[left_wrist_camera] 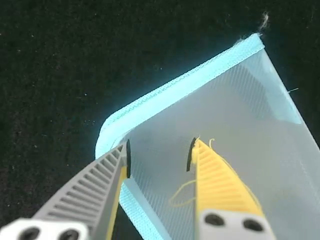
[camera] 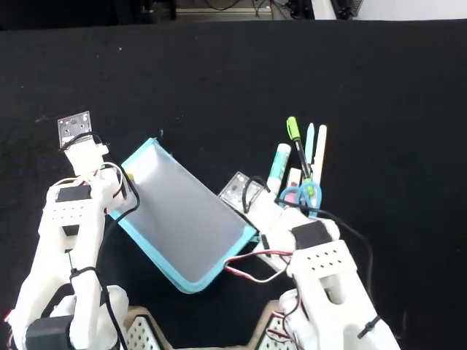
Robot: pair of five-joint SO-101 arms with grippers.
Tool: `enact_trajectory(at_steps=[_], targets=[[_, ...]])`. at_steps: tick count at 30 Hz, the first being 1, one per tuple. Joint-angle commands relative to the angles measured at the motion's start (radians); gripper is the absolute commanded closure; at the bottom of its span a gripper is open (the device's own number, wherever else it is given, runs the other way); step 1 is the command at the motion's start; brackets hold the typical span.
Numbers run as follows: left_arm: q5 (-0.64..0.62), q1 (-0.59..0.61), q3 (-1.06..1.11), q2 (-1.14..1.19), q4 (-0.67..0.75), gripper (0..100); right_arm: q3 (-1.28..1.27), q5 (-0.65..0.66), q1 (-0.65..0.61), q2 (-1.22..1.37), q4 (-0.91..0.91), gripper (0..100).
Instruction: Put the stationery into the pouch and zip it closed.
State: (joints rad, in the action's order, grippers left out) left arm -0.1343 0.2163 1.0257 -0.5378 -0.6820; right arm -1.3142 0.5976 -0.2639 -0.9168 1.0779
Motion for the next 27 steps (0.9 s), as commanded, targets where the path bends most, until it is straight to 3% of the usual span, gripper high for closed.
enact_trajectory(at_steps=[1, 10, 15, 24, 27], targets=[[-0.005, -0.001, -0.064, -0.008, 0.003, 79, -0.013, -0.031, -0.049, -0.015, -0.055, 86.6], [-0.005, -0.001, -0.064, -0.008, 0.003, 79, -0.056, -0.026, -0.068, -0.015, -0.101, 86.5], [-0.005, -0.001, -0.064, -0.008, 0.003, 79, -0.070, 0.066, -0.061, 0.002, -0.104, 86.5], [-0.005, -0.001, -0.064, -0.009, 0.003, 79, -0.087, 0.144, 0.035, 0.090, -0.196, 86.8], [-0.005, -0.001, -0.064, -0.009, 0.003, 79, -0.085, 0.141, 0.018, 0.073, -0.215, 94.4]])
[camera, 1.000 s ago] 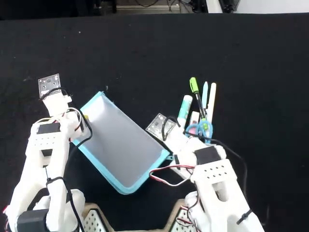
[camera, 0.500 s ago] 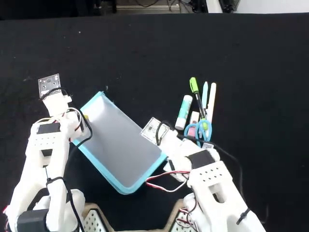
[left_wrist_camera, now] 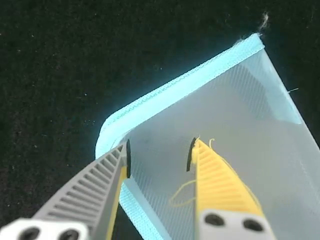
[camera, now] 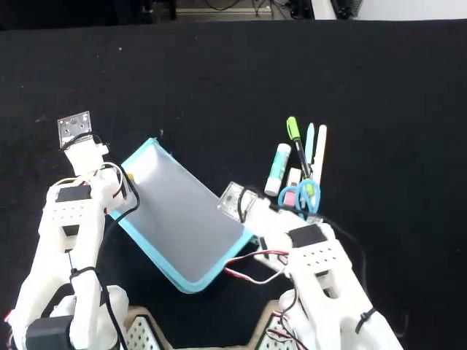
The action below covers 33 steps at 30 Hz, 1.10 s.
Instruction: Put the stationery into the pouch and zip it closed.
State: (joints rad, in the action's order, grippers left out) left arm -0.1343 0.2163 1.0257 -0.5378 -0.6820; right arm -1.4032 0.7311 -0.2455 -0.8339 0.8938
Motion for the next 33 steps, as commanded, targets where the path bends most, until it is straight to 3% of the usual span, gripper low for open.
enact_trajectory(at_steps=[1, 14, 21, 26, 33], targets=[[-0.005, -0.001, -0.064, -0.009, 0.003, 79, 0.004, 0.006, -0.012, -0.019, -0.035, 98.8], [-0.005, -0.001, -0.064, -0.011, 0.002, 79, 0.188, -0.021, -0.028, -0.280, 0.155, 98.8], [-0.005, -0.001, -0.068, -0.014, -0.014, 79, 0.189, -0.183, -0.026, -0.343, -0.005, 98.8], [-0.005, -0.004, -0.151, -0.014, -0.146, 79, 0.239, -0.258, -0.043, -0.341, -0.147, 98.8], [-0.005, -0.013, -0.173, -0.014, -0.184, 79, 0.361, -0.313, -0.161, -0.343, -0.224, 98.8]])
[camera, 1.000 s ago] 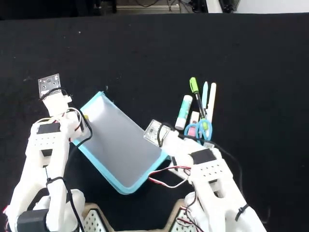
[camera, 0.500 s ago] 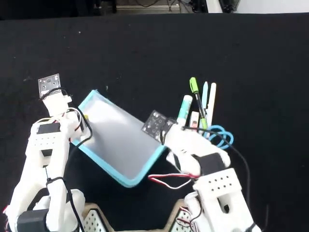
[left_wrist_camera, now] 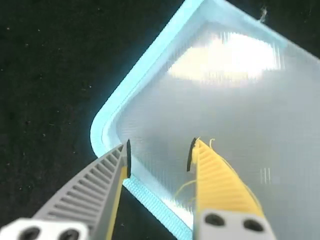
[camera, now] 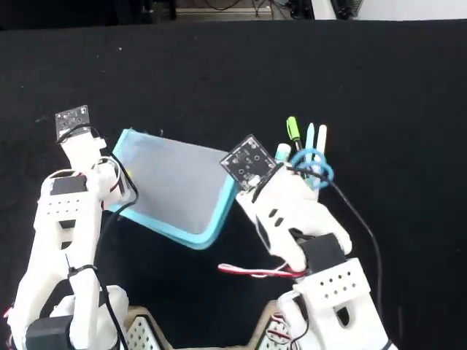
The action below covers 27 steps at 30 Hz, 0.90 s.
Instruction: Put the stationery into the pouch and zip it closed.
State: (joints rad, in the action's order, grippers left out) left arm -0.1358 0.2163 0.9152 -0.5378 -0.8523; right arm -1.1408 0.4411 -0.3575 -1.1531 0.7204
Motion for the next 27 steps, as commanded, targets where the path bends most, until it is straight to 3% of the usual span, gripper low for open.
enact_trajectory(at_steps=[1, 6, 12, 19, 27], targets=[[-0.003, -0.015, -0.068, -0.014, -0.032, 79, 0.114, -0.029, -0.064, -0.024, -0.066, 98.8], [0.072, -0.082, -0.119, -0.106, -0.173, 79, 0.171, -0.028, -0.100, -0.021, -0.150, 98.8], [0.222, -0.216, 0.010, -0.388, -0.183, 79, 0.220, -0.025, -0.104, -0.019, -0.210, 98.8], [0.230, -0.280, 0.202, -0.686, -0.080, 79, 0.320, -0.028, -0.172, 0.041, -0.204, 98.8], [0.229, -0.338, 0.306, -0.902, -0.084, 79, 0.584, -0.028, -0.239, 0.289, -0.163, 98.8]])
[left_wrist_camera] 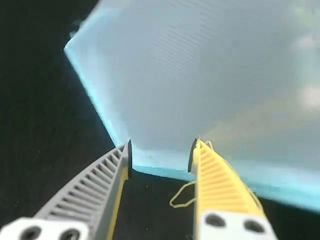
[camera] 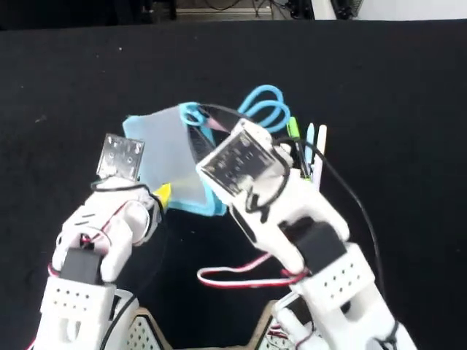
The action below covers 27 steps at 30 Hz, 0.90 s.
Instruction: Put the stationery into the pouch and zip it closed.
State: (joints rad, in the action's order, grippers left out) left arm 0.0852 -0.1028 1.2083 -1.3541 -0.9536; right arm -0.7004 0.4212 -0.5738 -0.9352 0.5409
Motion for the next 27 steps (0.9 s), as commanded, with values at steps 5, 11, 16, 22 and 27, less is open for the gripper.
enact_trajectory(at_steps=[5, 11, 16, 22, 27], targets=[[0.006, -0.016, 0.025, -0.143, 0.014, 79, 0.302, -0.002, -0.097, 0.180, 0.173, 98.8], [-0.063, -0.025, 0.025, -0.144, 0.014, 79, 0.423, 0.000, -0.130, 0.231, 0.247, 98.8], [-0.075, -0.105, 0.027, -0.143, 0.005, 79, 0.432, 0.009, -0.133, 0.262, 0.250, 98.8], [-0.080, -0.130, 0.024, -0.150, -0.003, 78, 0.432, 0.091, -0.133, 0.259, 0.253, 98.8], [-0.176, -0.130, 0.016, -0.152, -0.002, 77, 0.433, 0.092, -0.150, 0.259, 0.255, 98.8]])
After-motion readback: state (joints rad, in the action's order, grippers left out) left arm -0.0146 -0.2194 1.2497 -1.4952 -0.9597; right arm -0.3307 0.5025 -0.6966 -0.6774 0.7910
